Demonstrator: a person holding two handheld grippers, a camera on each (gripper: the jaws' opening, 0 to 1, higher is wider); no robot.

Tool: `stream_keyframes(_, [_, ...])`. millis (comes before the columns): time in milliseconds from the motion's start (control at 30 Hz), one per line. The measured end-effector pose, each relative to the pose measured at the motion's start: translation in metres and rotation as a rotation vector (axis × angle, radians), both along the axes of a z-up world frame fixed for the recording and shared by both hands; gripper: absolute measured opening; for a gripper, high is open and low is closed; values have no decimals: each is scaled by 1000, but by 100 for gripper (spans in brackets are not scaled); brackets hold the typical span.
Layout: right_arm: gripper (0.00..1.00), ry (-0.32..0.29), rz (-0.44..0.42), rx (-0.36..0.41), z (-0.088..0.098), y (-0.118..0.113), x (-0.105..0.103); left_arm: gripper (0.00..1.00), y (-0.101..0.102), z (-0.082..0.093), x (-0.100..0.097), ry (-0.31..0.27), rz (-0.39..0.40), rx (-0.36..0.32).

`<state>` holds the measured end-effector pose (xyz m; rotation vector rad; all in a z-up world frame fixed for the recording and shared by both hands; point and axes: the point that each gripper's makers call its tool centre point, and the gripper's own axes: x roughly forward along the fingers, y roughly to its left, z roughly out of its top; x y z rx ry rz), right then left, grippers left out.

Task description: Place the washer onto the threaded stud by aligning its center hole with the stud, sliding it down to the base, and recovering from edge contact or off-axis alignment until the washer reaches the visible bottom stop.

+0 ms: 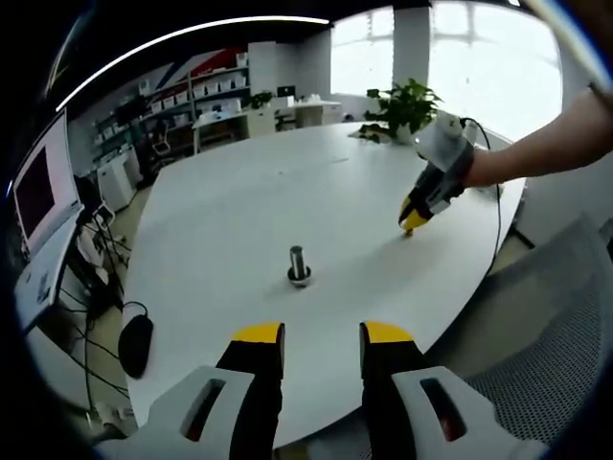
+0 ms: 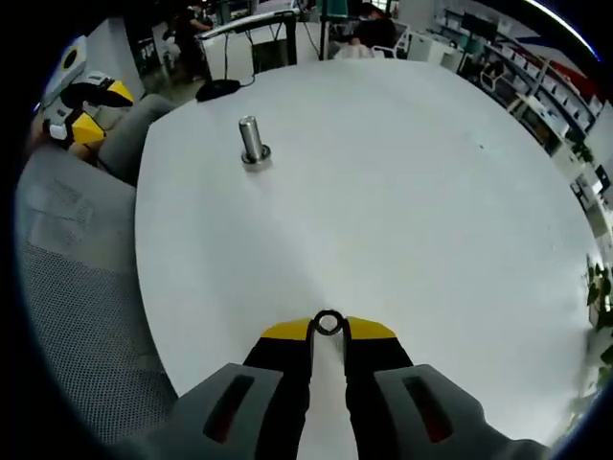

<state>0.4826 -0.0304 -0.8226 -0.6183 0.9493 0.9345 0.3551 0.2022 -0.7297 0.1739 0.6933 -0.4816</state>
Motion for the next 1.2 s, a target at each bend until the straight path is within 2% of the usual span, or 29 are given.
stream_keyframes(267, [14,-60,6,15,19,-8,9,29,1,-1,0,7,1,1])
stream_keyframes(633, [14,-109,30,-18,27,-24,18,29,0,-1,0,7,-2,0])
stream_keyframes(1200, [14,-71,53,-38,21,-36,5,29,0,-1,-1,5,-7,7])
